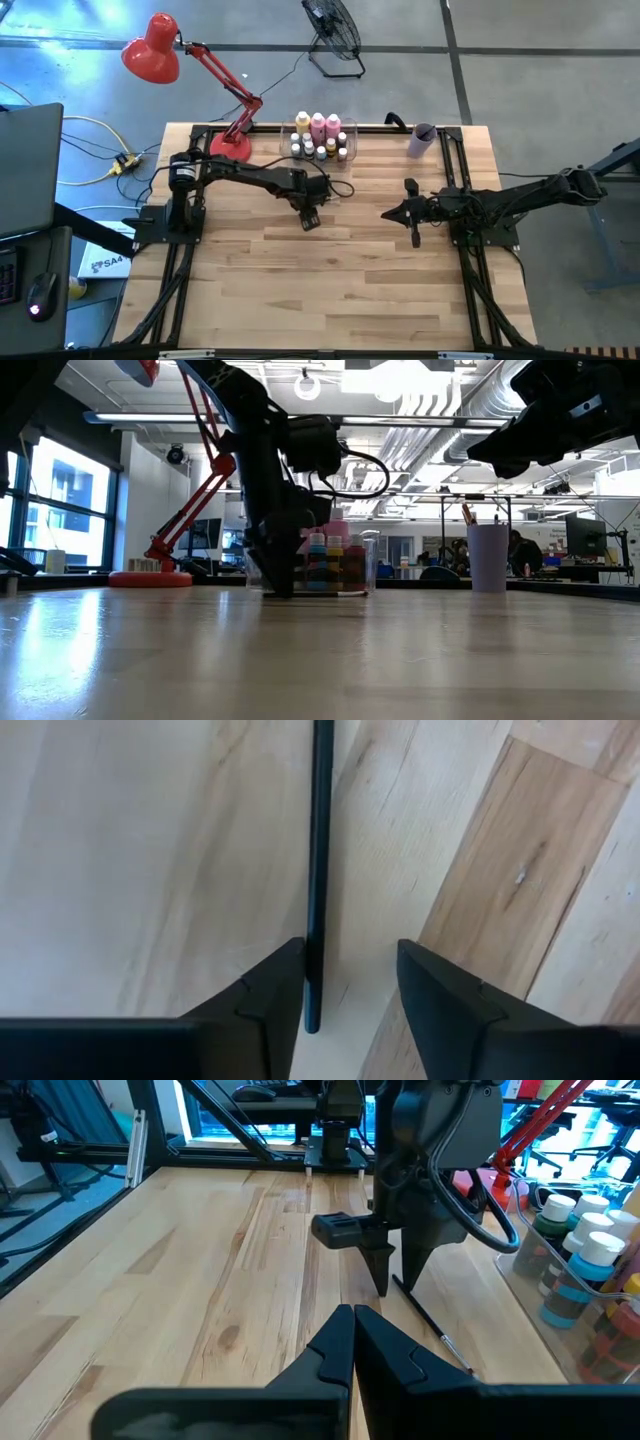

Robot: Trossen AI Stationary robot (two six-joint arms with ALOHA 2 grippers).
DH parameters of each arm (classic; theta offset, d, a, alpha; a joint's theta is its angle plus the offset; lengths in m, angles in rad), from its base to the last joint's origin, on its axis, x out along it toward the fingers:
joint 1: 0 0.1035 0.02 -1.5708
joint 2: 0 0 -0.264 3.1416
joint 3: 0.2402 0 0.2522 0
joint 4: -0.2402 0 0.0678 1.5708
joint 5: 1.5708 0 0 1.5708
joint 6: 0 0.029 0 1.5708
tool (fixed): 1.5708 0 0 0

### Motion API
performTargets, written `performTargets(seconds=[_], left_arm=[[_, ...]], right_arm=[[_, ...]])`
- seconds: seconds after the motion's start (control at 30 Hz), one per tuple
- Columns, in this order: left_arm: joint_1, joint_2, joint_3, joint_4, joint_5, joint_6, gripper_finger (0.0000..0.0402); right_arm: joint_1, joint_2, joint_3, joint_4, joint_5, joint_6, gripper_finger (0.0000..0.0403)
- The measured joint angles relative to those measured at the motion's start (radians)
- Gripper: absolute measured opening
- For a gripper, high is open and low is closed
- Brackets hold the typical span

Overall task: Pick & Place Paint Supplies
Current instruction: Put the black paint brush into the violet cup

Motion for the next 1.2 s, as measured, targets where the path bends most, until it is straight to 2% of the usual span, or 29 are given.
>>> performTargets(seconds=[0.5,1.2], left_arm=[[0.001,0.002,-0.001,0.003,0.012,0.000,0.0009],[0.000,-0.044,-0.006,0.050,0.017,0.026,0.0002]], right_arm=[[0.000,0.000,0.000,0.000,0.000,0.000,0.0002],[0.000,0.000,0.000,-0.002,-0.001,-0.003,0.0002]])
